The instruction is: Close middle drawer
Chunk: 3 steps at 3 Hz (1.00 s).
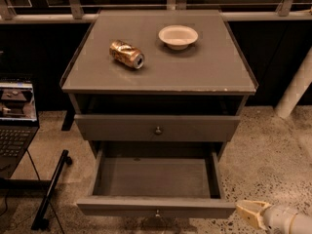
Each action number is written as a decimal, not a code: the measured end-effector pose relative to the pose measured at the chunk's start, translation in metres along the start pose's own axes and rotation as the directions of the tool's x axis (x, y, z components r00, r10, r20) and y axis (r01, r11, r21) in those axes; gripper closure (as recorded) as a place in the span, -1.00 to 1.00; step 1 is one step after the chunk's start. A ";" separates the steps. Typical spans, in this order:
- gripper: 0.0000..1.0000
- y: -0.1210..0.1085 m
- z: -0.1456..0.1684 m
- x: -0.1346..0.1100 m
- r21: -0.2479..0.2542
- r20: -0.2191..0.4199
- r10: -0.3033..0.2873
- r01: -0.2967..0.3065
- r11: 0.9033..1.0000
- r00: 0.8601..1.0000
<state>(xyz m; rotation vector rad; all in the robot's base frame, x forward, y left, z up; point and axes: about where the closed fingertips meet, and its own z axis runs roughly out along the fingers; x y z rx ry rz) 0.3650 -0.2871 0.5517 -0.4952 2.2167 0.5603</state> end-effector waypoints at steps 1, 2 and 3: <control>1.00 -0.013 0.012 0.020 0.019 -0.004 0.044 -0.043 0.999 0.999; 1.00 -0.036 0.027 0.048 0.027 0.017 0.103 -0.104 0.994 0.995; 1.00 -0.056 0.043 0.074 0.033 0.026 0.168 -0.168 0.985 0.985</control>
Offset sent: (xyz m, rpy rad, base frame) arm 0.0090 -0.0464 -0.1126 0.1159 0.0597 -0.1546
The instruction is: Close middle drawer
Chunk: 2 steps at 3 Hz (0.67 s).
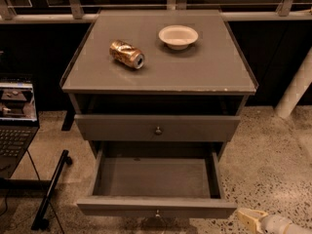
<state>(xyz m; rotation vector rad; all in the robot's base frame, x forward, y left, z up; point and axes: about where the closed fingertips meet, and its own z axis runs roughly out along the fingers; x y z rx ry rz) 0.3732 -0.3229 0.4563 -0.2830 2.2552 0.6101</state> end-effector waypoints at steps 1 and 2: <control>1.00 -0.016 0.013 0.019 0.005 -0.005 0.059 -0.059 0.998 0.998; 1.00 -0.026 0.024 0.033 -0.004 -0.017 0.105 -0.105 0.994 0.994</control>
Offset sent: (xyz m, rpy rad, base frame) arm 0.0032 -0.0184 -0.0704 0.0965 0.1080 -0.0781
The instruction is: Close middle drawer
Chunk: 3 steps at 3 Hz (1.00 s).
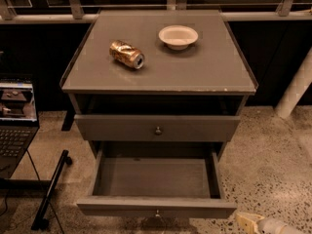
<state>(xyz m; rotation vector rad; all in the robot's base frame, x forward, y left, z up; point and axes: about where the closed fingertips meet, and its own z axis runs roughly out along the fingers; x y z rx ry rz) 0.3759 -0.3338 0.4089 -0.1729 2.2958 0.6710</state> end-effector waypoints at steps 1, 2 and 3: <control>1.00 -0.004 0.012 0.002 -0.022 -0.006 0.025 -0.025 0.999 1.000; 1.00 -0.004 0.026 -0.005 -0.051 -0.003 0.040 -0.041 0.998 0.999; 1.00 -0.002 0.037 -0.022 -0.064 0.005 0.034 -0.034 0.997 0.999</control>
Offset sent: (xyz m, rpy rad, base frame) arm 0.0356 0.0126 -0.0152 0.0936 0.0212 0.0146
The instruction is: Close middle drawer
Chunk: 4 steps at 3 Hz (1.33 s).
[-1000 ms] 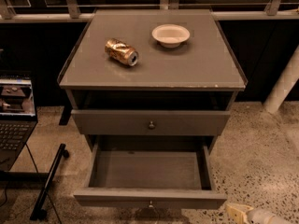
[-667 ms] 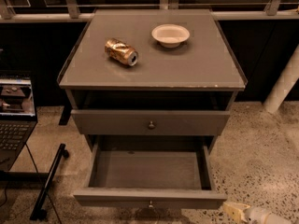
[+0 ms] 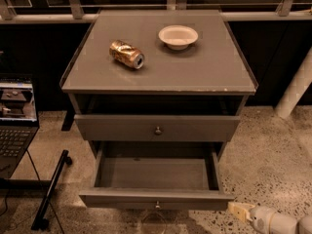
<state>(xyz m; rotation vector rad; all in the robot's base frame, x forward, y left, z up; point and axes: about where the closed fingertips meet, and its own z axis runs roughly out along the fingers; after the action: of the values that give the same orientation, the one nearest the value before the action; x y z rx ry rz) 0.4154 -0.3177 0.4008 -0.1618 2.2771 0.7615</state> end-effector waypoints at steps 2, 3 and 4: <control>1.00 0.001 0.039 -0.072 0.013 0.057 -0.052 0.051 0.999 0.997; 1.00 0.001 0.039 -0.072 0.013 0.057 -0.052 0.051 0.999 0.997; 1.00 -0.002 0.044 -0.071 0.020 0.059 -0.043 0.042 0.999 0.997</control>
Offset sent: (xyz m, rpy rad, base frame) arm 0.0809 0.0131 0.0354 -0.0313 -0.1031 -0.0216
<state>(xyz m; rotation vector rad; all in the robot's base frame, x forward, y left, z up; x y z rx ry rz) 0.4945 -0.3017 0.4227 -0.1759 2.2173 0.7139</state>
